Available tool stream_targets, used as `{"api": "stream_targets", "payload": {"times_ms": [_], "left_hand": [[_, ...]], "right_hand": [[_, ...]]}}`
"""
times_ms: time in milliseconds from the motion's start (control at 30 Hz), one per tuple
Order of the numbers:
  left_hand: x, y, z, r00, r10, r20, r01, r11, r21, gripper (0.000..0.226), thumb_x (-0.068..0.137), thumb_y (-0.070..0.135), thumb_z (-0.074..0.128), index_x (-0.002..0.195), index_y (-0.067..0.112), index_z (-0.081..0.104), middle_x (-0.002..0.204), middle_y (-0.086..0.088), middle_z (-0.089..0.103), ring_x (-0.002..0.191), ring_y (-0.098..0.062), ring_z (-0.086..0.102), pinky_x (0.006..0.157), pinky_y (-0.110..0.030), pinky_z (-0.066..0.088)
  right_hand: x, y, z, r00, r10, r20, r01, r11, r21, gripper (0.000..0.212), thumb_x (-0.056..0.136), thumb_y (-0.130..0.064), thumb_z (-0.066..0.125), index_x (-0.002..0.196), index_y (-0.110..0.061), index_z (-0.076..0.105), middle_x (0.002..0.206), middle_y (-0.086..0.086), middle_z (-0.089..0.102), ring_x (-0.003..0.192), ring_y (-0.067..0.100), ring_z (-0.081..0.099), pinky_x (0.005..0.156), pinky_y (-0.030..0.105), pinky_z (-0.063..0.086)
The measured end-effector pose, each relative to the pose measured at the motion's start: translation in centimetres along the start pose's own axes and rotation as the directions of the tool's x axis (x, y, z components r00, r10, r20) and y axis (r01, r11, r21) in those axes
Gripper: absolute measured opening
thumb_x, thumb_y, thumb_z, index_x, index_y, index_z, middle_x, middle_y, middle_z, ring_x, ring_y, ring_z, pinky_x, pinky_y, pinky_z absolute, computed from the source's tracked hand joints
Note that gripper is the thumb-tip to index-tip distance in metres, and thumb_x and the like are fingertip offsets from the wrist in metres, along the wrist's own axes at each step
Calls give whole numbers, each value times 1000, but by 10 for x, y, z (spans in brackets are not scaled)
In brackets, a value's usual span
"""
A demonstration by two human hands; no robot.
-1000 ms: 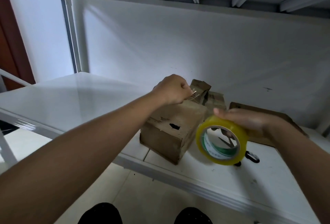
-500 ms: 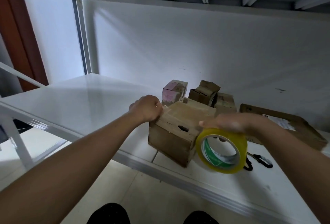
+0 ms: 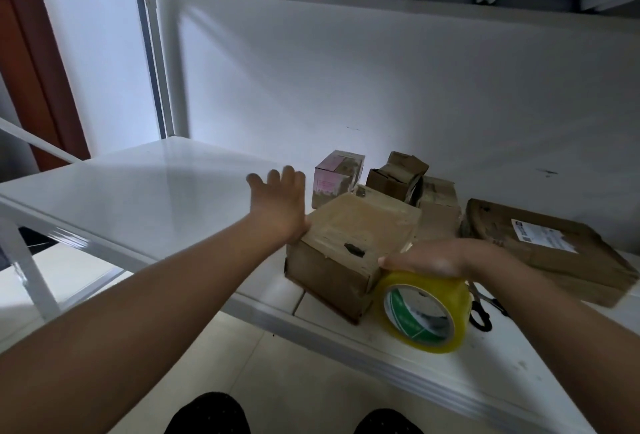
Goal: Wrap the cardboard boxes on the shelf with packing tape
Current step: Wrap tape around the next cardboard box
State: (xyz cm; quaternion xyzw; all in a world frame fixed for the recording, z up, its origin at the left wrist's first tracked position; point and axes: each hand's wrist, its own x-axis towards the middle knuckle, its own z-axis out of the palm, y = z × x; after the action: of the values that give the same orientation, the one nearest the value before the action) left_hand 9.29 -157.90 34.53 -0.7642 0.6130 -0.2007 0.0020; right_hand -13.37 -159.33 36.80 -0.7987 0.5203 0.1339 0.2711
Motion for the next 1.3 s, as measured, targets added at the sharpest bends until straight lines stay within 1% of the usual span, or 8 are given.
{"api": "stream_targets", "payload": {"times_ms": [133, 267, 400, 600, 733, 833, 967, 1300], "left_hand": [[8, -4, -7, 1000, -13, -12, 14, 998, 67, 53, 86, 31, 57, 131, 12, 37, 128, -7, 44, 122, -26, 42, 104, -48, 28], [-1, 46, -15, 975, 222, 1, -202, 888, -413, 40, 95, 45, 40, 120, 16, 51, 124, -6, 54, 124, -25, 47, 103, -47, 33], [-15, 87, -2, 854, 485, 188, -308, 763, -569, 64, 99, 54, 13, 151, 17, 16, 161, -4, 8, 148, -21, 3, 114, -56, 1], [19, 46, 19, 918, 240, 315, -110, 919, -379, 70, 95, 62, 8, 153, 23, -2, 160, -2, -11, 146, -24, -14, 113, -60, -11], [26, 33, 22, 927, -19, 374, 97, 977, -191, 72, 94, 63, 7, 153, 23, -7, 160, -7, -14, 145, -29, -17, 108, -63, -15], [16, 61, 13, 966, 143, 214, -99, 974, -206, 76, 93, 65, 12, 153, 20, -2, 160, -8, -9, 146, -29, -12, 107, -65, -11], [-2, 91, 8, 868, 452, 206, -311, 819, -482, 72, 95, 62, 14, 153, 21, 5, 161, -1, -1, 147, -21, -3, 111, -60, -3], [24, 46, 17, 950, -33, 309, 85, 984, -155, 72, 96, 60, 8, 153, 18, -2, 161, -9, -6, 147, -29, -11, 109, -63, -12]], "right_hand": [[2, 5, 2, 999, 33, -5, -33, 999, 1, 69, 88, -69, 34, 145, -31, 32, 149, 3, 38, 134, 28, 37, 113, 46, 30], [5, 10, 2, 1000, 29, 13, -30, 992, 126, 55, 90, -61, 42, 137, -32, 40, 125, -4, 52, 112, 18, 52, 99, 32, 43], [6, 13, 3, 998, 39, 46, -47, 982, 183, 30, 93, -55, 42, 120, -41, 38, 91, -21, 45, 79, 0, 48, 62, 13, 43], [7, 11, 9, 991, 120, 64, -132, 964, 231, 69, 86, -67, 42, 141, -27, 35, 127, 2, 50, 111, 23, 52, 99, 37, 44], [8, 15, 10, 992, 116, 58, -127, 958, 257, 63, 85, -67, 44, 133, -27, 40, 112, -2, 51, 100, 18, 53, 88, 31, 45], [9, 19, 9, 991, 99, 87, -121, 941, 316, 50, 84, -65, 47, 119, -30, 44, 102, -6, 56, 92, 15, 58, 76, 26, 49], [8, 22, 13, 993, 71, 95, -100, 930, 353, 59, 81, -67, 46, 127, -30, 42, 105, -5, 56, 92, 13, 58, 73, 24, 48], [11, 23, 13, 991, 98, 95, -127, 917, 378, 58, 80, -70, 49, 116, -24, 50, 104, -1, 60, 95, 19, 62, 81, 30, 53]]}}
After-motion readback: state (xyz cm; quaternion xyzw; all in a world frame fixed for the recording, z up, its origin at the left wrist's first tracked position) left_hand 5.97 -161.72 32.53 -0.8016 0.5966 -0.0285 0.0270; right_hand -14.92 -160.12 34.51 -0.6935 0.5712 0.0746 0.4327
